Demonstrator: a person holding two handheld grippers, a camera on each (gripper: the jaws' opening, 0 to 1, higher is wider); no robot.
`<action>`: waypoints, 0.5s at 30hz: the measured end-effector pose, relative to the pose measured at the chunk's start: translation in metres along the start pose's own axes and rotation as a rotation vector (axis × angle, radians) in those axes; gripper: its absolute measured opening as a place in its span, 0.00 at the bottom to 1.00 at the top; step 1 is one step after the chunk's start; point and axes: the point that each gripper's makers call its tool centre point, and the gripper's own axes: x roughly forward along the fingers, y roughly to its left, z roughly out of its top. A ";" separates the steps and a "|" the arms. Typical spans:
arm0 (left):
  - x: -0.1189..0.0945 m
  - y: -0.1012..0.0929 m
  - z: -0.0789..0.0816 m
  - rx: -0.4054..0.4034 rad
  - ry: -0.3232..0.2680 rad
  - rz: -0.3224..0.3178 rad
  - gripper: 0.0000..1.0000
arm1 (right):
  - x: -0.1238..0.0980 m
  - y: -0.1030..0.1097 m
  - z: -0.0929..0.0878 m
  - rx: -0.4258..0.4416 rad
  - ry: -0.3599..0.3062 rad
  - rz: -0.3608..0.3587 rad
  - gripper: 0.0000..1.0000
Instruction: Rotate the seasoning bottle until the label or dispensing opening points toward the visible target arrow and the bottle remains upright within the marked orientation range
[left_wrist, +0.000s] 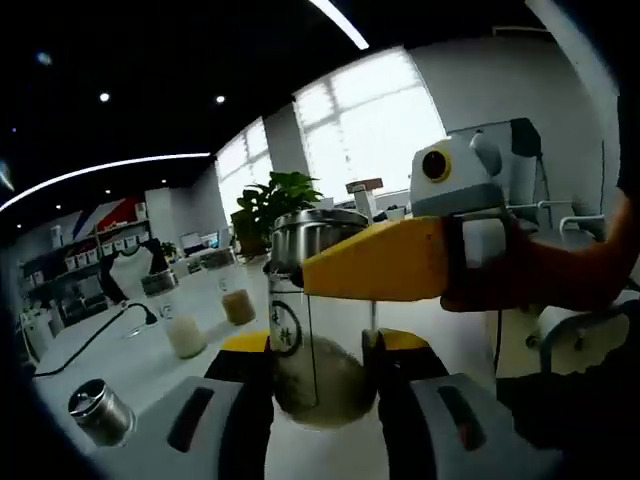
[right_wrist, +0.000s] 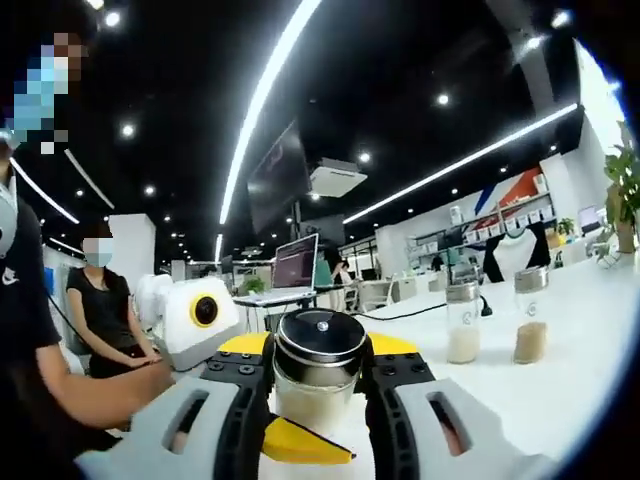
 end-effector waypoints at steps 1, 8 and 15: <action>0.001 0.001 0.000 0.020 0.007 0.018 0.40 | 0.000 -0.003 0.000 0.021 -0.016 -0.017 0.33; 0.008 0.014 0.003 0.216 0.046 0.190 0.40 | -0.002 -0.017 0.003 0.126 -0.052 -0.109 0.34; 0.011 0.015 0.003 0.317 0.077 0.252 0.40 | -0.006 -0.022 0.003 0.180 -0.057 -0.149 0.34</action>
